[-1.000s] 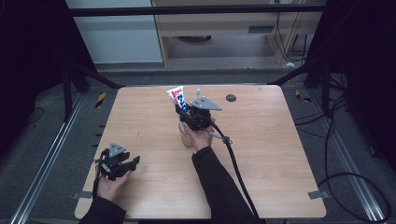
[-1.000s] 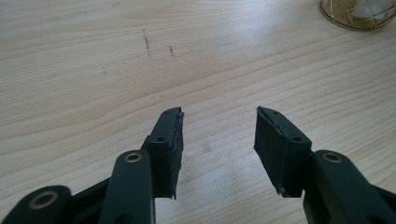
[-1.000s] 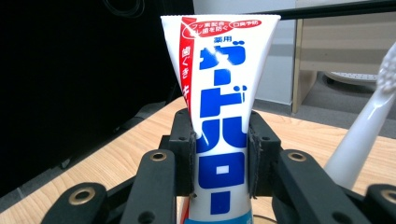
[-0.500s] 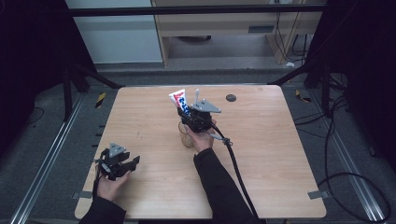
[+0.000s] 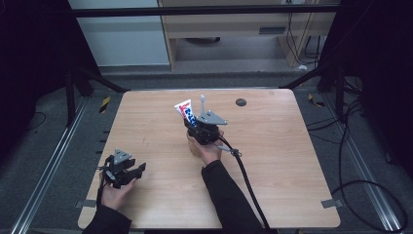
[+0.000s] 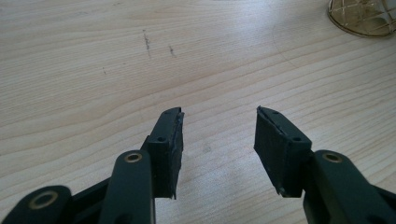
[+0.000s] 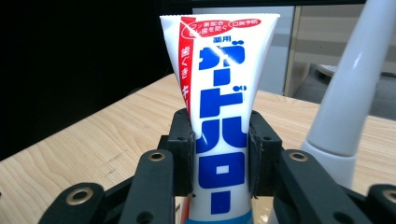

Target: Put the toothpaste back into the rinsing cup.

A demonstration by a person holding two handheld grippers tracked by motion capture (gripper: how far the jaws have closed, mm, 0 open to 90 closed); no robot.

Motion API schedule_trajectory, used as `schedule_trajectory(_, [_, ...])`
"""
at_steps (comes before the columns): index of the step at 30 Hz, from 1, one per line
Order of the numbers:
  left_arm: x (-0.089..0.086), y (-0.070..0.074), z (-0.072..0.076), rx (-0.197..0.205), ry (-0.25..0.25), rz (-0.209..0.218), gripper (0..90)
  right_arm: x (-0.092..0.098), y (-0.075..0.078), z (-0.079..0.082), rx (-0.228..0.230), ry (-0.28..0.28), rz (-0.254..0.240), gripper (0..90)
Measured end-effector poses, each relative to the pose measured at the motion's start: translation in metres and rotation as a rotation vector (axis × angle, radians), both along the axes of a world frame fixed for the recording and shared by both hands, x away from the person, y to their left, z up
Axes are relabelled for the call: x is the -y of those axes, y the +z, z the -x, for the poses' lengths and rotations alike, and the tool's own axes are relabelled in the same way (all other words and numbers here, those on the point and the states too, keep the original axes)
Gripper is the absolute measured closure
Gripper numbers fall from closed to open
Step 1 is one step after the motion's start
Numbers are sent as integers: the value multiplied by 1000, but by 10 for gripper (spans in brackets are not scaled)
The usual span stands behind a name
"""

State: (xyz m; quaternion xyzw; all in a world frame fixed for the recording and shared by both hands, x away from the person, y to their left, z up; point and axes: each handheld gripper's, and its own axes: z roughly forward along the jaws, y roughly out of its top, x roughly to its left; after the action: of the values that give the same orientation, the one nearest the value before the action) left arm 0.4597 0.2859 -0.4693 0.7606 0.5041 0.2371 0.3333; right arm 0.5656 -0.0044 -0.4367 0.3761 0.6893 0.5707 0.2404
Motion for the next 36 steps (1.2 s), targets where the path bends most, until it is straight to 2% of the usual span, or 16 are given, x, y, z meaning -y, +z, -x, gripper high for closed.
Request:
schedule_trajectory(5, [1, 0, 0, -2, -1, -4, 512, 3, 0, 4, 1, 10, -3, 666])
schedule_trajectory(15, [1, 0, 1, 2, -1, -10, 512, 11, 9, 12, -60, 37, 34, 639])
schedule_trajectory(27, [1, -1, 0, -2, 1, -12, 512, 23, 12, 26, -62, 67, 92, 625])
schedule_trajectory(36, [2, -1, 0, -2, -2, -17, 511, 36, 8, 36, -49, 73, 91, 634])
